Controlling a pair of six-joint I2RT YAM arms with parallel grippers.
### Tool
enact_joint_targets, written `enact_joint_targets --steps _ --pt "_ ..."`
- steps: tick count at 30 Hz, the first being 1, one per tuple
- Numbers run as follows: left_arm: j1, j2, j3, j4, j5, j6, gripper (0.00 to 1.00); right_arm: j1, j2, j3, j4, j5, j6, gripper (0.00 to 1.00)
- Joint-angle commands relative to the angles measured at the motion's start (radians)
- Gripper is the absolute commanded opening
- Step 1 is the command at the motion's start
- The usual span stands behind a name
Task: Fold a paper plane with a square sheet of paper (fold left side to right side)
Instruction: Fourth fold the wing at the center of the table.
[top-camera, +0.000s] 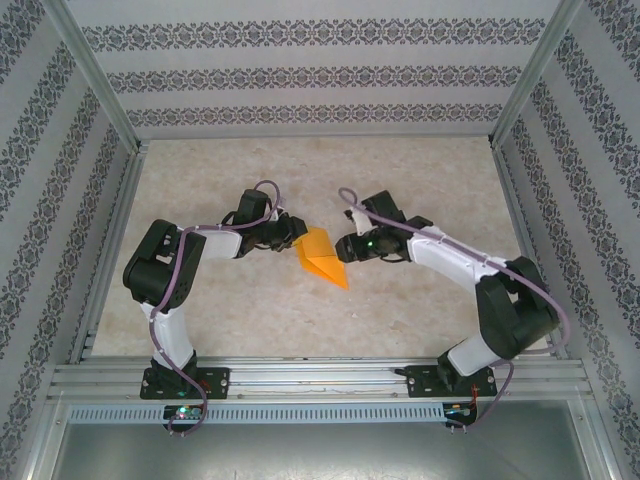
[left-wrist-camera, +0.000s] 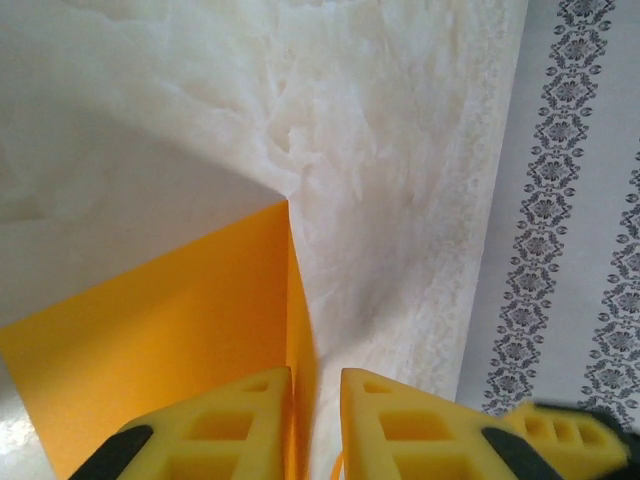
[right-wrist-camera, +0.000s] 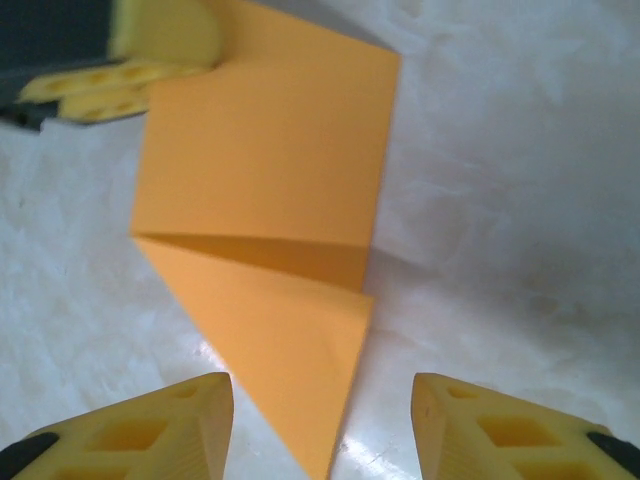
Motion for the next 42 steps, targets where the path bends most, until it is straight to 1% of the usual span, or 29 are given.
enact_joint_targets --steps 1,4,6,8,11,15,22,25,30,35,40,42 --pt "-0.013 -0.017 0.031 0.049 0.027 -0.041 0.19 0.125 -0.024 -0.039 -0.040 0.206 -0.026 0.52" --pt "-0.020 -0.014 0.046 0.039 0.032 -0.045 0.19 0.238 -0.002 -0.047 -0.024 0.317 -0.022 0.56" --pt "-0.026 -0.014 0.055 0.035 0.034 -0.048 0.19 0.288 0.027 -0.045 -0.014 0.376 -0.013 0.57" --pt "-0.029 -0.014 0.062 0.034 0.035 -0.050 0.18 0.313 0.060 -0.042 -0.001 0.413 0.001 0.57" --pt "-0.033 -0.014 0.077 0.017 0.035 -0.047 0.18 0.326 0.109 -0.038 0.024 0.454 0.012 0.57" --pt "-0.036 -0.012 0.107 -0.027 0.036 -0.027 0.18 0.327 0.160 -0.019 0.045 0.487 0.012 0.53" --pt "-0.037 -0.015 0.123 -0.050 0.025 -0.018 0.18 0.328 0.201 -0.003 0.065 0.544 0.023 0.48" --pt "-0.038 -0.015 0.125 -0.068 0.023 -0.007 0.18 0.327 0.203 -0.005 0.073 0.550 0.026 0.45" --pt "-0.038 -0.023 0.128 -0.097 0.009 0.010 0.18 0.327 0.195 -0.008 0.074 0.557 0.028 0.38" --pt "-0.036 -0.034 0.129 -0.116 -0.003 0.024 0.21 0.327 0.189 -0.014 0.074 0.552 0.025 0.31" --pt "-0.030 -0.049 0.123 -0.124 -0.010 0.032 0.24 0.323 0.190 -0.015 0.071 0.546 0.031 0.14" --pt "-0.022 -0.066 0.118 -0.141 -0.015 0.044 0.29 0.321 0.189 -0.015 0.070 0.536 0.032 0.06"
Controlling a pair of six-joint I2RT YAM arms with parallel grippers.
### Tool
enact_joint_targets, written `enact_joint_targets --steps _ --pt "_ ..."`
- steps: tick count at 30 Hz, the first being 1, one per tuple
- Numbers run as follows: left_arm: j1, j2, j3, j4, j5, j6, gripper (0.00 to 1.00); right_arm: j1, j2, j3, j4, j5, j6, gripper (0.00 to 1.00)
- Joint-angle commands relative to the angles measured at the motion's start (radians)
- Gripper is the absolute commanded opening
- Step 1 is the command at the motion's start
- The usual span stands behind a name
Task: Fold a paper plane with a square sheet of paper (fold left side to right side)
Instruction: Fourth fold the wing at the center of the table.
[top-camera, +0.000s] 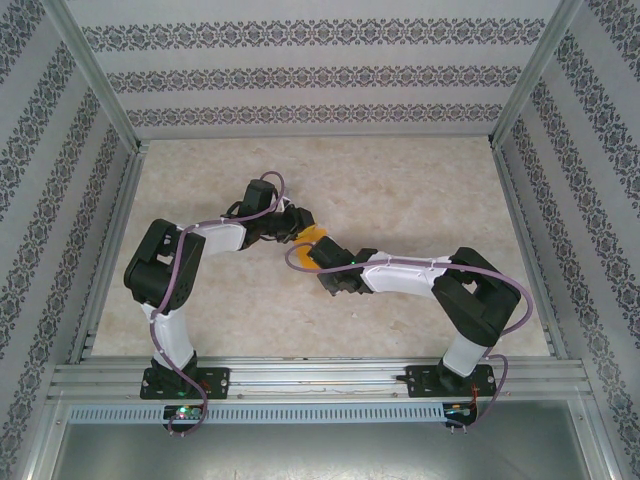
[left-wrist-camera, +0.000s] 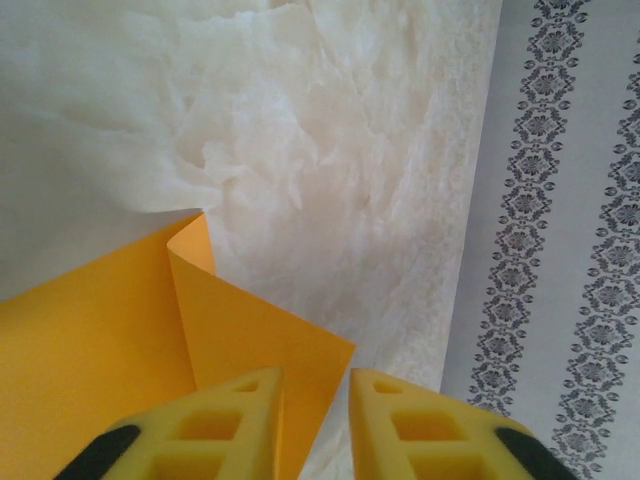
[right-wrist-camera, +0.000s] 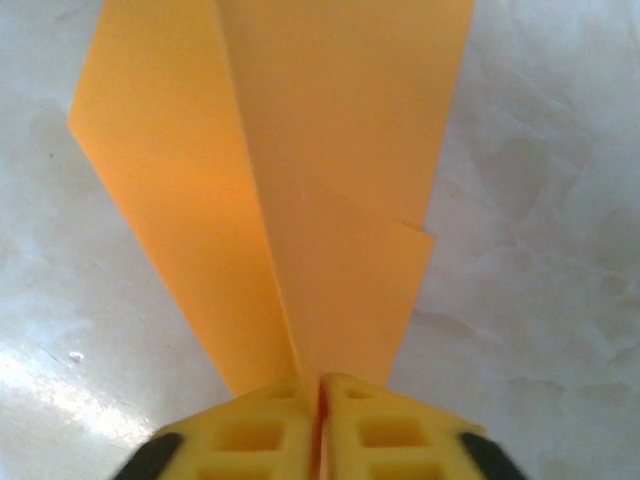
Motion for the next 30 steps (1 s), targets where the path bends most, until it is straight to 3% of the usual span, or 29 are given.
enact_joint_targets --steps 1,8,14,21,30 --pt "0.011 -0.070 0.006 -0.045 -0.015 0.043 0.31 -0.006 -0.005 0.011 0.001 0.003 0.016 0.02" --pt "0.112 -0.212 -0.094 -0.130 -0.025 0.104 0.39 -0.050 -0.027 -0.002 0.018 -0.129 0.032 0.00" --pt "0.194 -0.326 -0.176 -0.237 -0.007 0.179 0.40 -0.138 -0.057 -0.034 0.075 -0.417 0.059 0.00" --pt "0.181 -0.357 -0.227 -0.282 0.041 0.214 0.40 -0.230 -0.027 -0.063 0.150 -0.699 0.108 0.00" --pt "0.082 -0.296 -0.242 -0.219 0.061 0.170 0.40 -0.280 0.030 -0.082 0.220 -0.839 0.149 0.00"
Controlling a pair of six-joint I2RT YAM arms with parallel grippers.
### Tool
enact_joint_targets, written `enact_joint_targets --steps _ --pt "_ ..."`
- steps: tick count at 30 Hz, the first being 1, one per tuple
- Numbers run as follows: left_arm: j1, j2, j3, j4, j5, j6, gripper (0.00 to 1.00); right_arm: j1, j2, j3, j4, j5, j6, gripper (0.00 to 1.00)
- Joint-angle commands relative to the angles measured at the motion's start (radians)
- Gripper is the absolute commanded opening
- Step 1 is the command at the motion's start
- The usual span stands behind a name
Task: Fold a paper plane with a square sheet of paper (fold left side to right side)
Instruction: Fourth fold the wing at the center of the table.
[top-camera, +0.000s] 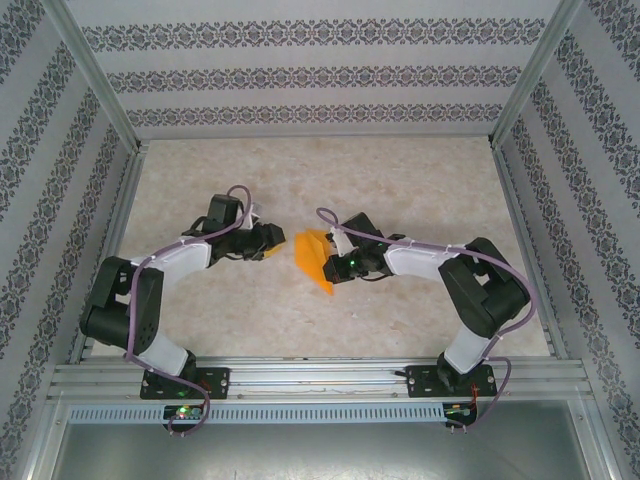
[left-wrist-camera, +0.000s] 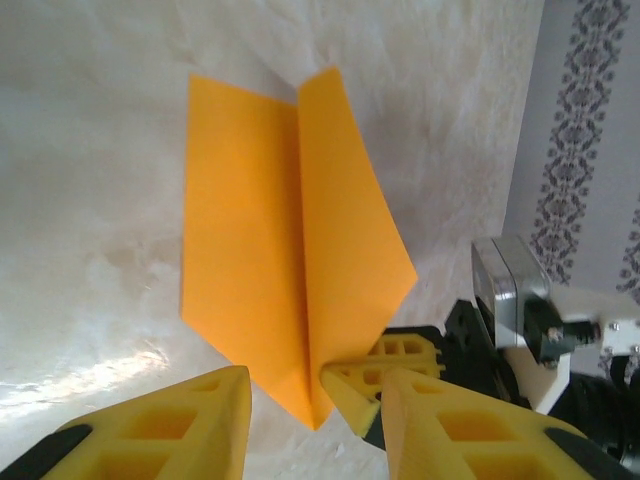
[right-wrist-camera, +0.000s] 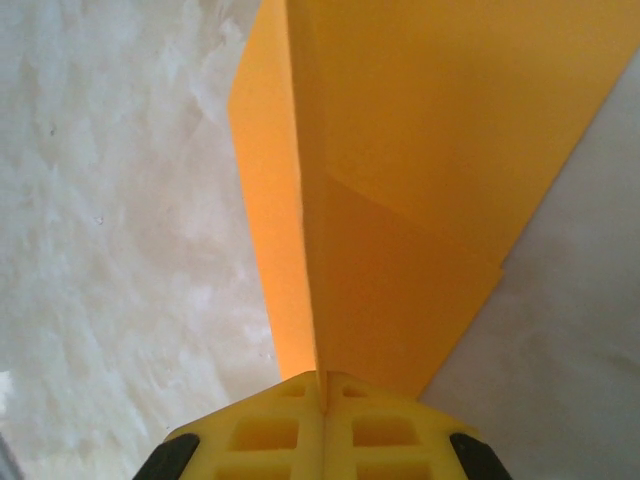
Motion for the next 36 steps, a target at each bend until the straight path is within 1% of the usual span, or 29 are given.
enact_joint_targets --steps 1,9,20,32,36 --pt "-0.037 0.034 0.006 0.024 0.018 -0.013 0.40 -0.013 0.031 -0.014 0.038 -0.089 0.025 0.00" --pt "-0.091 0.104 0.042 0.043 -0.007 -0.031 0.40 -0.021 0.069 -0.016 0.041 -0.095 0.031 0.00" --pt "-0.143 0.191 0.092 0.069 -0.021 -0.048 0.40 -0.035 0.071 -0.027 0.052 -0.113 0.036 0.00" --pt "-0.170 0.316 0.189 0.057 -0.041 -0.044 0.40 -0.039 0.076 -0.031 0.059 -0.126 0.041 0.00" --pt "-0.174 0.346 0.213 0.013 -0.063 -0.031 0.40 -0.041 0.079 -0.032 0.059 -0.128 0.040 0.00"
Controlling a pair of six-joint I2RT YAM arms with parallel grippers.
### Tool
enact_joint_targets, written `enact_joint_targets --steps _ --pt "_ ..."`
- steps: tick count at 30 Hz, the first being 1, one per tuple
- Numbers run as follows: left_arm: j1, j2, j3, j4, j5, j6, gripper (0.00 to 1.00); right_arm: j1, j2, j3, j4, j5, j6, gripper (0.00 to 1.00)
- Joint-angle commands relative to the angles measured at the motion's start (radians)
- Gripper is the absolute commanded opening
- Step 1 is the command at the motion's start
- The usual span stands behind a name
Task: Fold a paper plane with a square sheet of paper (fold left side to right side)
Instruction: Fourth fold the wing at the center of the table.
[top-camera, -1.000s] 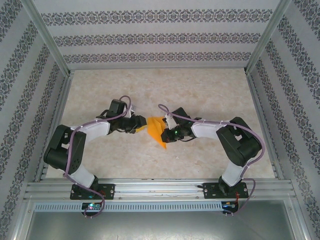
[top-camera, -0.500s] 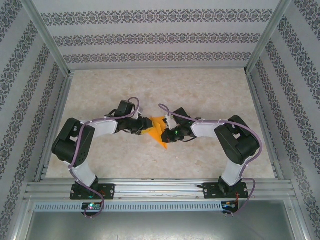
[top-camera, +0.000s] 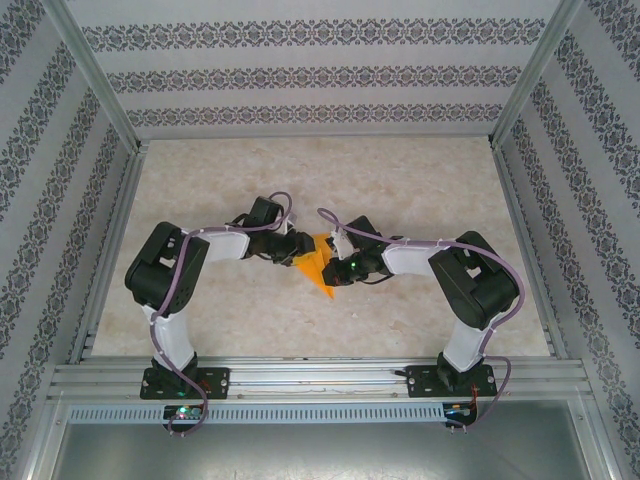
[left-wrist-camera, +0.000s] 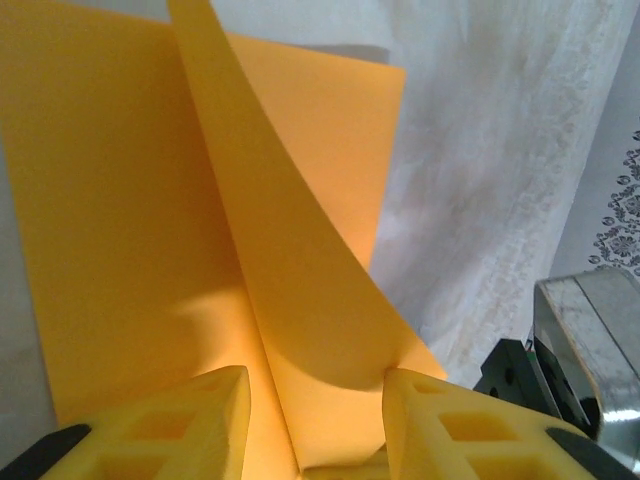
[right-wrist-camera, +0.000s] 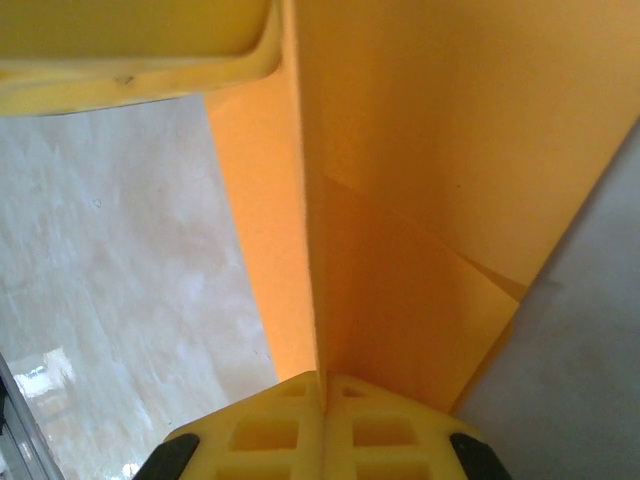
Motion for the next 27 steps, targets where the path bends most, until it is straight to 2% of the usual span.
enact_joint_targets --steps 1,14,21,27 --pt "-0.018 0.030 0.037 -0.043 -0.029 0.008 0.40 -0.014 0.017 -0.015 0.010 -0.030 0.015 0.00" --pt "-0.028 0.089 0.109 -0.240 -0.119 0.067 0.40 -0.018 0.024 -0.010 0.014 -0.049 0.020 0.00" --pt "-0.032 0.111 0.120 -0.269 -0.132 0.070 0.40 -0.024 -0.004 -0.012 0.023 -0.060 0.032 0.10" --pt "-0.033 0.114 0.121 -0.269 -0.130 0.070 0.40 -0.048 -0.056 -0.028 0.045 -0.089 0.059 0.26"
